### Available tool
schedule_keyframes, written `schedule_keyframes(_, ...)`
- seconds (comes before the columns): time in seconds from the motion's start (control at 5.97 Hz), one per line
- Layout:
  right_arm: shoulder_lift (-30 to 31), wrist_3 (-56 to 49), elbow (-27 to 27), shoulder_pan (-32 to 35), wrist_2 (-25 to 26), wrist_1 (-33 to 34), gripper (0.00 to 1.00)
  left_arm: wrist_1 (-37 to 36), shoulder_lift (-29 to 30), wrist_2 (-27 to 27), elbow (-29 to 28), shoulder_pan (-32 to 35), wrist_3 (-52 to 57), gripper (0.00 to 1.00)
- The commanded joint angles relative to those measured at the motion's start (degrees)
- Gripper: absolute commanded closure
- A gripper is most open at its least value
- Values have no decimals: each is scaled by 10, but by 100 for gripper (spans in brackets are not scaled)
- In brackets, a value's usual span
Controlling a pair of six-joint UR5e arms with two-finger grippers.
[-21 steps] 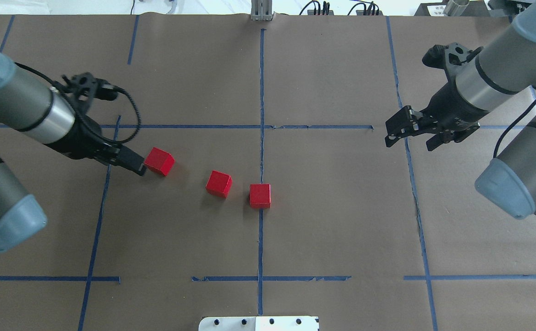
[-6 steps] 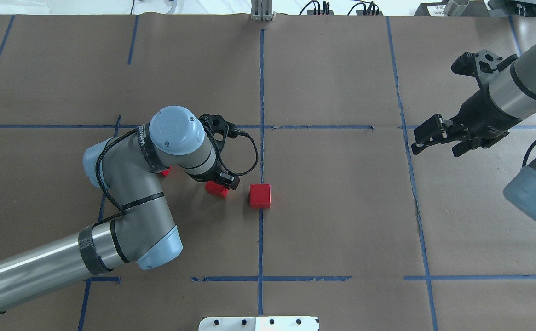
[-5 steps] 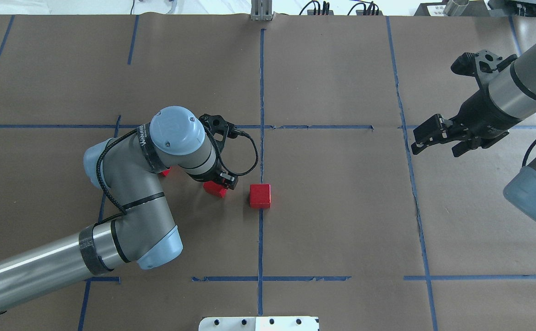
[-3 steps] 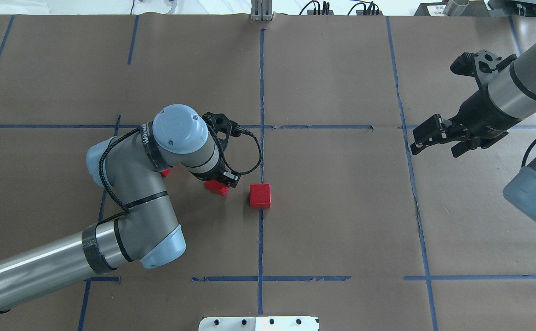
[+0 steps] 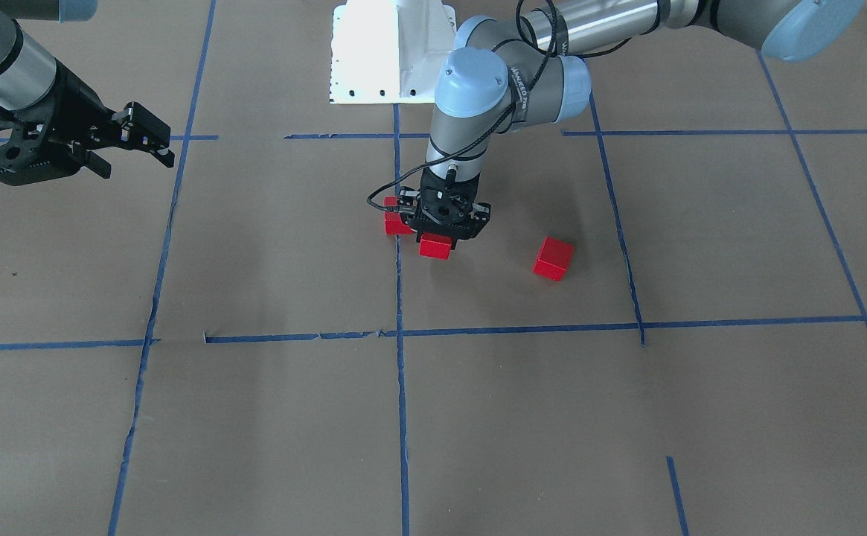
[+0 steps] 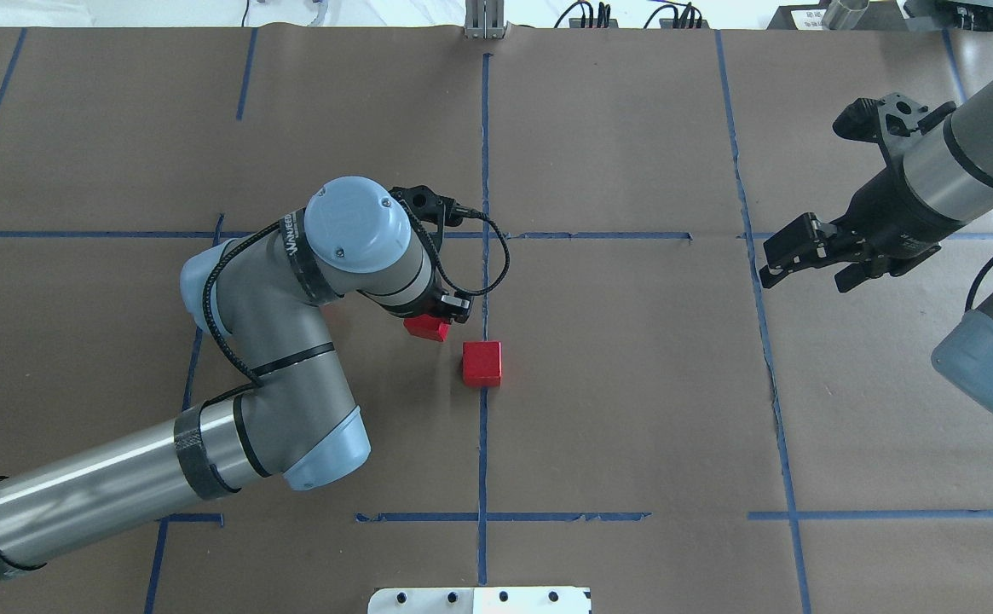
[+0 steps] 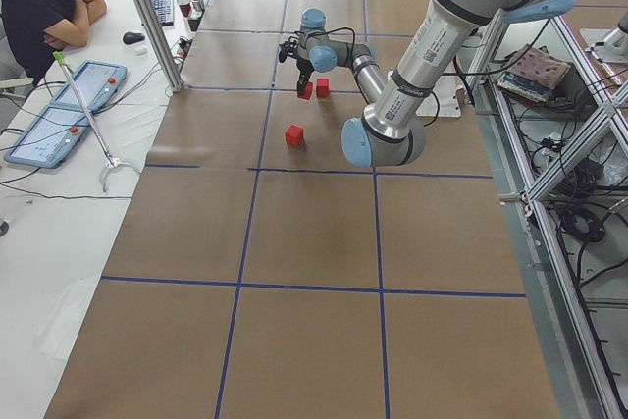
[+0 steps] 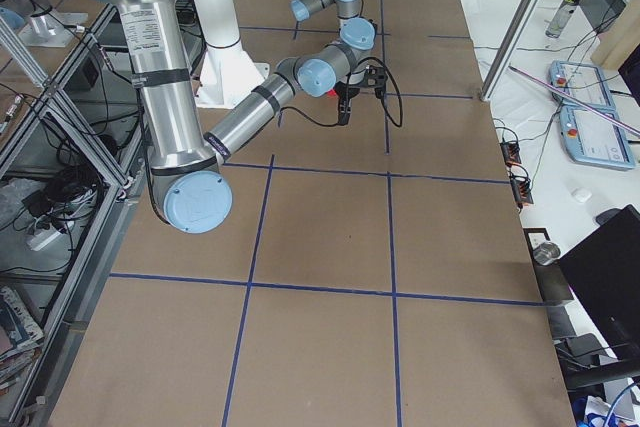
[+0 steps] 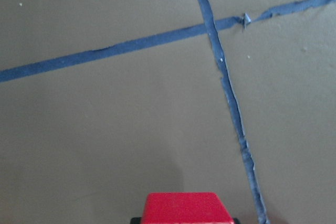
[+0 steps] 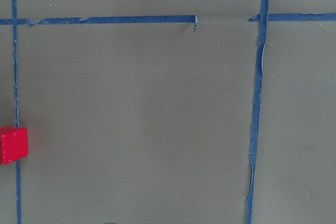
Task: Form red blocks into L shape at center
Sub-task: 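Carry the cube with the left gripper and set it beyond the center cube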
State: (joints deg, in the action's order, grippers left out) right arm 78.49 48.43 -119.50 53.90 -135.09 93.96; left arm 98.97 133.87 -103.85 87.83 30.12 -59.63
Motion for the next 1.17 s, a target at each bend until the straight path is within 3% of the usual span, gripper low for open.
schedule_keyframes(0.0,0,1,-1,-1,0,0,0,-1,24,35,-20,0,-16,100)
schedule_keyframes(0.17,-1,1,-2,-1,0,0,0,-3,62,44,-68,-1,-28,100)
schedule_keyframes(1.01,-1,6,-3,-7,0,0,0,-3,70,56,-92,-23,-83,100)
